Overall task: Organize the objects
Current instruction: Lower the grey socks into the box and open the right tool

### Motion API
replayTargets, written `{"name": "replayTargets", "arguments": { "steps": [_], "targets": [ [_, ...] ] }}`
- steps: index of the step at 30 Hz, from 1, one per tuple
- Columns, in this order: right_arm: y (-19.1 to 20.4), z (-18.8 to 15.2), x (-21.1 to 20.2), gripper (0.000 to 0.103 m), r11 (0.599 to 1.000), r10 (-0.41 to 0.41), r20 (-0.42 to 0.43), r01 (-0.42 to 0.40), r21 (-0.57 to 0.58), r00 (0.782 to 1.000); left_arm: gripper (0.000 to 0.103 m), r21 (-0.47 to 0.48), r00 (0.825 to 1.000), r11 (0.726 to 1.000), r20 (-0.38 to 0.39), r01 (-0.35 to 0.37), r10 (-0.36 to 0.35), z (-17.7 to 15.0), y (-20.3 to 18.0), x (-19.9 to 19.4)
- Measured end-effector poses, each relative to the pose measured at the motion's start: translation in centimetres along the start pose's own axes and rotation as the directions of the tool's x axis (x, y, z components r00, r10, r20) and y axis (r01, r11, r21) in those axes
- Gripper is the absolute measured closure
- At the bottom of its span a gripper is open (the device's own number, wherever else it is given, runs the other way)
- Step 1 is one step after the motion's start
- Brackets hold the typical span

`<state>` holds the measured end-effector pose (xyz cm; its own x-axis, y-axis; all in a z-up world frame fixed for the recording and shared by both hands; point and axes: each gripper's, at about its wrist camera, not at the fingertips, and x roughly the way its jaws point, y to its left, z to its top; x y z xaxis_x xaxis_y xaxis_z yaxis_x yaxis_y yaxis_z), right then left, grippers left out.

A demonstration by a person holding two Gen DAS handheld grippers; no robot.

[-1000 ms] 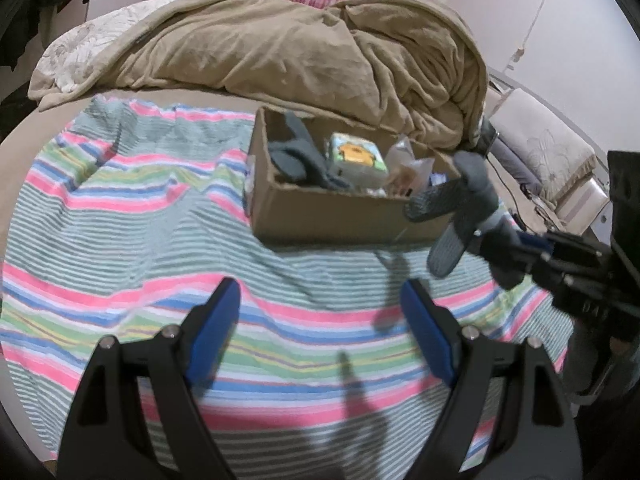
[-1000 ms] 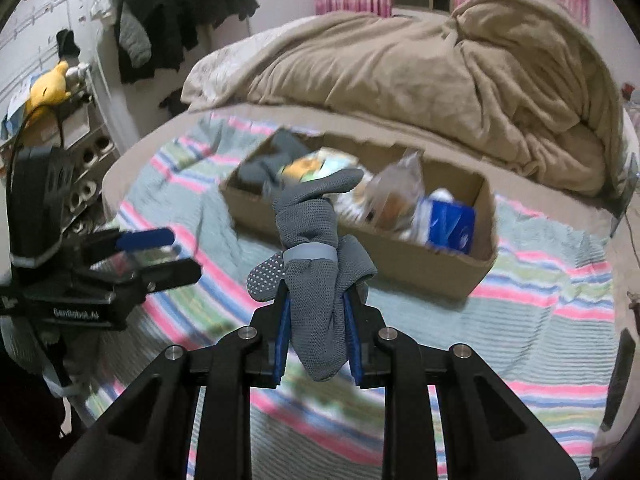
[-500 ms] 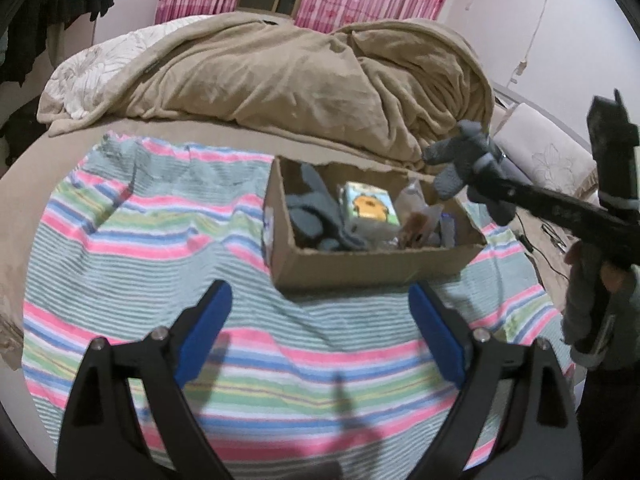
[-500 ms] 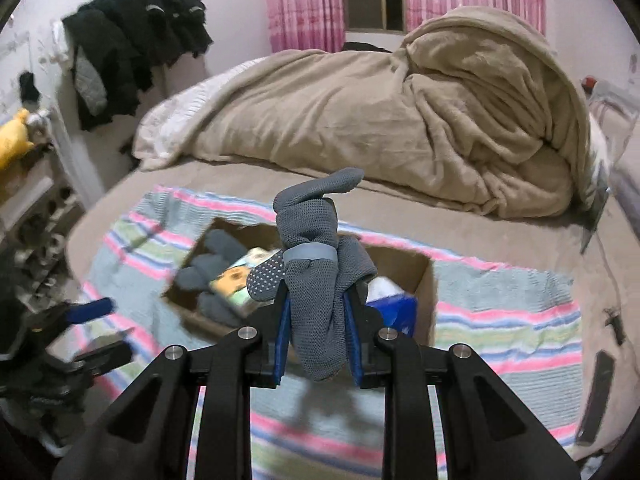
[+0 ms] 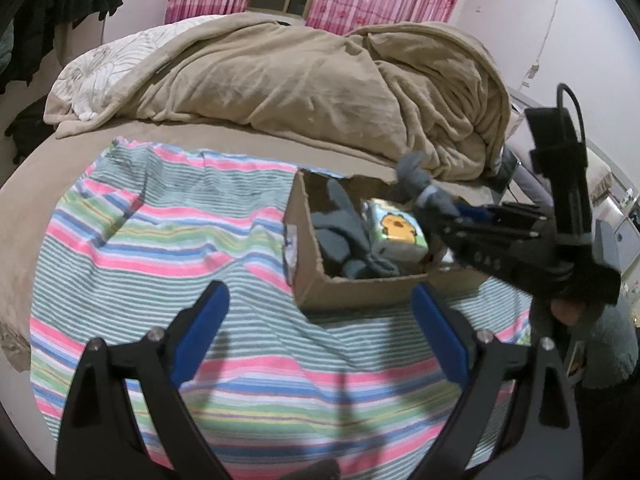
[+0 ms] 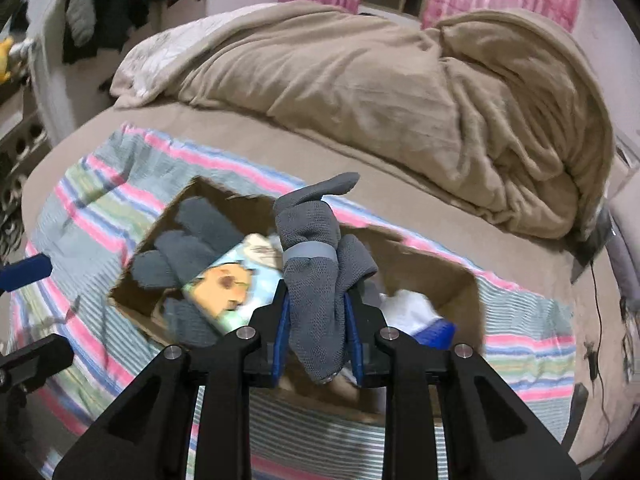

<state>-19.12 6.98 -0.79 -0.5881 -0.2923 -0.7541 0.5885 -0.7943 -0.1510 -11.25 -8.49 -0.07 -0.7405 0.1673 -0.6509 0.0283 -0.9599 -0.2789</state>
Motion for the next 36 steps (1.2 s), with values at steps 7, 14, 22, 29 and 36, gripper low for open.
{"name": "replayTargets", "arguments": {
  "steps": [7,14,22,29,36],
  "targets": [
    [1.7,-0.3,0.6,0.077,0.999,0.046,-0.021,-0.046,-0.009,0.999,0.009,-0.007,1.000,1.000,0.004,-0.014,0.014,0.0,0.3,-0.4],
    [-2.8,-1.8,1.9,0.077,0.990,0.065,-0.063,-0.056,0.131,0.996,0.009,0.005,1.000,1.000,0.005,-0.021,0.021,0.2,-0.1,-0.6],
    [-2.3,-1.9,1.7,0.065,0.983,0.128,-0.031,-0.123,0.139,0.991,0.009,0.023,0.999,0.998,-0.005,-0.053,0.053,0.8,-0.8,-0.4],
    [-3.5,-2.1,-1.6,0.036,0.972,0.160,0.045,-0.165,0.169,0.986,0.009,0.049,0.997,0.996,-0.009,-0.076,0.077,0.9,-2.1,-0.7],
    [-4.9,-3.2,-5.0,0.035,0.966,0.164,0.090,-0.178,0.187,0.982,0.009,0.047,0.996,0.995,-0.002,-0.086,0.086,1.1,-3.6,-2.0]
  ]
}}
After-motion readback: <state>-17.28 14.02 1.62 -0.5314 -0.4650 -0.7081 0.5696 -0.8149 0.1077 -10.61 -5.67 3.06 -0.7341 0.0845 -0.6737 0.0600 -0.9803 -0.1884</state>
